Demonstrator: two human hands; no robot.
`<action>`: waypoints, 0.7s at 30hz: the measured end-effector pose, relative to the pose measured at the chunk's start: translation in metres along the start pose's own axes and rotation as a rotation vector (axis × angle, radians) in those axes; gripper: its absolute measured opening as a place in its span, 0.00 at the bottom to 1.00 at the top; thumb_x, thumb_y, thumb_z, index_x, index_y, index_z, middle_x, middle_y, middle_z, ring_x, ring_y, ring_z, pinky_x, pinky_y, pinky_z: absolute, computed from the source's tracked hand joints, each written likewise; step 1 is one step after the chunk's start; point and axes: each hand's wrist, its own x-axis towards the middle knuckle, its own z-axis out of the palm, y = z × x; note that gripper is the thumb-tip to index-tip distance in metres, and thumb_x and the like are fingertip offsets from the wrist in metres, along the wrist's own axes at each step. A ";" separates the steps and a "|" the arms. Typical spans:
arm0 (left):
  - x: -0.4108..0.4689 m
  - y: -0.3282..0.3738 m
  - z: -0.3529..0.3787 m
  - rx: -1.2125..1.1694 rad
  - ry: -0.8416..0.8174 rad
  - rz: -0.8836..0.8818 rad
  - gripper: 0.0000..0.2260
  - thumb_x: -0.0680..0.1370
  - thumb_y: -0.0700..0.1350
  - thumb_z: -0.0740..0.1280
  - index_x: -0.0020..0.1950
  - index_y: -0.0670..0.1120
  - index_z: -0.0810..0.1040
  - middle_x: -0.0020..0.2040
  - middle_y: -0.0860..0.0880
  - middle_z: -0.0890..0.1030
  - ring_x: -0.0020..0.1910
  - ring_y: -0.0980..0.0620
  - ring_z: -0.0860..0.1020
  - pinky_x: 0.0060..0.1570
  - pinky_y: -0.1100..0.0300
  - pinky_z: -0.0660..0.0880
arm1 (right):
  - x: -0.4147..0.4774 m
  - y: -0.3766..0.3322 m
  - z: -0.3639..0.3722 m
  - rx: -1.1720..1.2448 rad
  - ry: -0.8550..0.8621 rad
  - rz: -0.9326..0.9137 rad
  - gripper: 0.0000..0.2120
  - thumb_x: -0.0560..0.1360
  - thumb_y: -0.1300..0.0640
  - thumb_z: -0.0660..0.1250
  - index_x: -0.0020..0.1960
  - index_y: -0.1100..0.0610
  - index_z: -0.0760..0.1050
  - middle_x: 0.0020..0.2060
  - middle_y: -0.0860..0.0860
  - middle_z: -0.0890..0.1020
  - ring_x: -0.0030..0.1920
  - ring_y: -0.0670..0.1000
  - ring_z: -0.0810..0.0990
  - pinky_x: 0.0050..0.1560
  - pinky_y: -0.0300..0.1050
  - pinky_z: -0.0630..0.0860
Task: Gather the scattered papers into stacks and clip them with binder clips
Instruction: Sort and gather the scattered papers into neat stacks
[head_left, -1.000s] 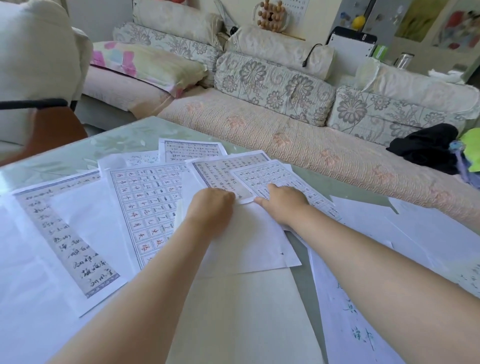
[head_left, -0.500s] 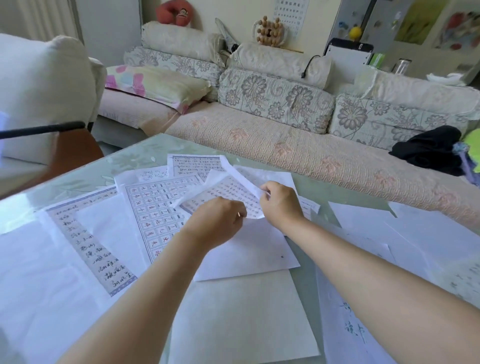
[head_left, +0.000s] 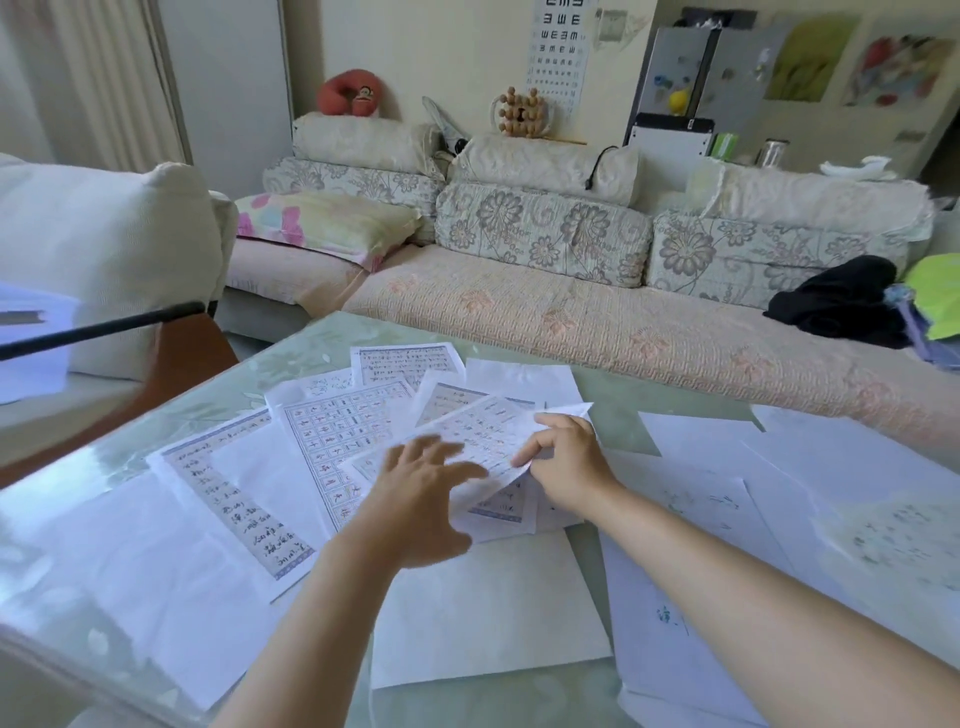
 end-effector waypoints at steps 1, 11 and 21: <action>-0.001 0.003 0.004 -0.064 -0.035 -0.025 0.26 0.70 0.49 0.68 0.68 0.64 0.72 0.72 0.57 0.69 0.73 0.52 0.63 0.69 0.55 0.58 | 0.002 -0.001 -0.002 0.037 -0.002 0.015 0.24 0.71 0.70 0.64 0.35 0.40 0.81 0.71 0.52 0.72 0.72 0.50 0.65 0.63 0.30 0.55; 0.021 0.024 0.007 -0.130 0.069 -0.195 0.10 0.75 0.41 0.60 0.51 0.51 0.79 0.39 0.50 0.78 0.42 0.45 0.76 0.35 0.59 0.67 | 0.021 -0.024 0.017 0.674 0.030 0.667 0.22 0.64 0.49 0.72 0.55 0.59 0.79 0.46 0.56 0.85 0.39 0.57 0.85 0.40 0.55 0.84; 0.035 -0.031 0.029 -0.025 -0.002 -0.234 0.26 0.75 0.64 0.64 0.72 0.59 0.69 0.76 0.52 0.65 0.76 0.49 0.59 0.74 0.48 0.56 | 0.046 -0.001 0.033 -0.172 -0.030 0.555 0.17 0.63 0.53 0.68 0.50 0.57 0.79 0.48 0.54 0.82 0.54 0.57 0.80 0.47 0.42 0.77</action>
